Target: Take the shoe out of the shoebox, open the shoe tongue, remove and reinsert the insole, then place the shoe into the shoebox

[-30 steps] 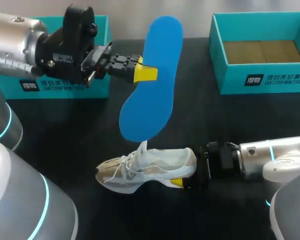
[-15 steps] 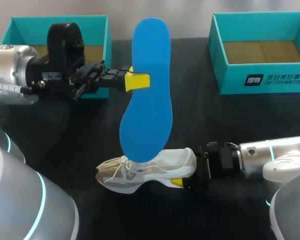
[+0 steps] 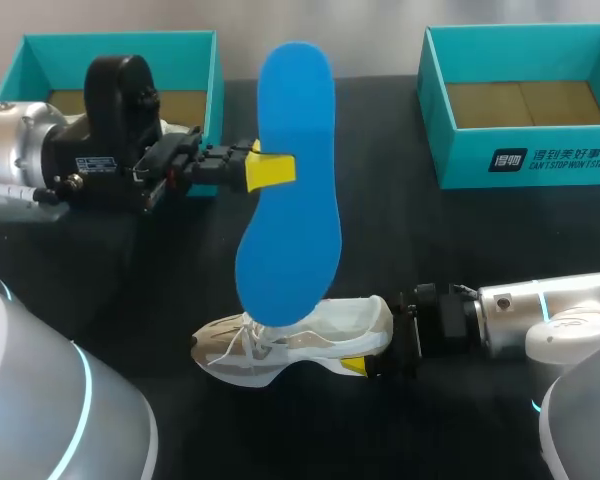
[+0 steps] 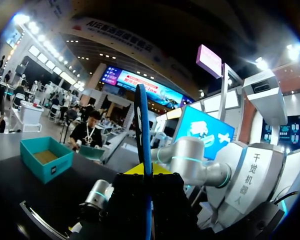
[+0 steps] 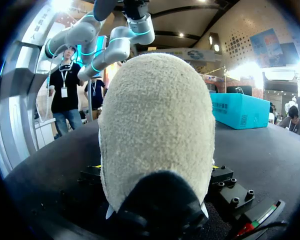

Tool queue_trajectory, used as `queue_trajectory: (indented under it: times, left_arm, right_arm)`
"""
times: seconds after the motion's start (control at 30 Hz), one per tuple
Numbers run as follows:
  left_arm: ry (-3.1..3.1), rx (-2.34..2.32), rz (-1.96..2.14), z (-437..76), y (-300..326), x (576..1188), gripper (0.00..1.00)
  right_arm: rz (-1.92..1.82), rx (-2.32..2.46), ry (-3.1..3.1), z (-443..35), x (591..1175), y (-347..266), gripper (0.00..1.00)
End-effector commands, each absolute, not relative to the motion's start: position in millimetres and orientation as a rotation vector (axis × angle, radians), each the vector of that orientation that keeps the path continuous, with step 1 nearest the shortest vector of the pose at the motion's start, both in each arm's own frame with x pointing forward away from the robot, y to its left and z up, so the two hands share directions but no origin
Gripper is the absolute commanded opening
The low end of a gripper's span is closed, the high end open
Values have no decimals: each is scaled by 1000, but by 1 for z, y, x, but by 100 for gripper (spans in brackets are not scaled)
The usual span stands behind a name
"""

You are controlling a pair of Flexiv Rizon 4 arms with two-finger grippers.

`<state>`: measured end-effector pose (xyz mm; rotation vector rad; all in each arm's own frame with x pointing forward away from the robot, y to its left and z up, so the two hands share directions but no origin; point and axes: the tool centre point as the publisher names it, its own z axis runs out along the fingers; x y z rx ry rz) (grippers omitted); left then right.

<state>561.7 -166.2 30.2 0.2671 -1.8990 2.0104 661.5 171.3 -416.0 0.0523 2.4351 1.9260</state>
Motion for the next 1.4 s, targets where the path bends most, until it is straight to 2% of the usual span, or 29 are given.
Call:
queue_trajectory:
  times: [0.03,0.37,0.4,0.43,1.03,1.4]
  left_arm:
    - [-1901,267,2002,28,-166,564,0]
    - [-1899,262,2003,28,-165,564,0]
    - [-1899,262,2003,28,-165,564,0]
    - [-1899,262,2003,28,-165,564,0]
    - [-1899,262,2003,28,-165,564,0]
    - [-1899,262,2003,28,-165,564,0]
  right_arm:
    - [1921,53,2440,-415,660,172,0]
    - [1920,62,2425,-416,660,169,0]
    - [1918,75,2419,-415,659,168,40]
    - [1910,84,2424,-415,659,168,100]
    - [1578,237,2708,-387,649,130,100]
    - [1080,362,3034,-361,648,118,100]
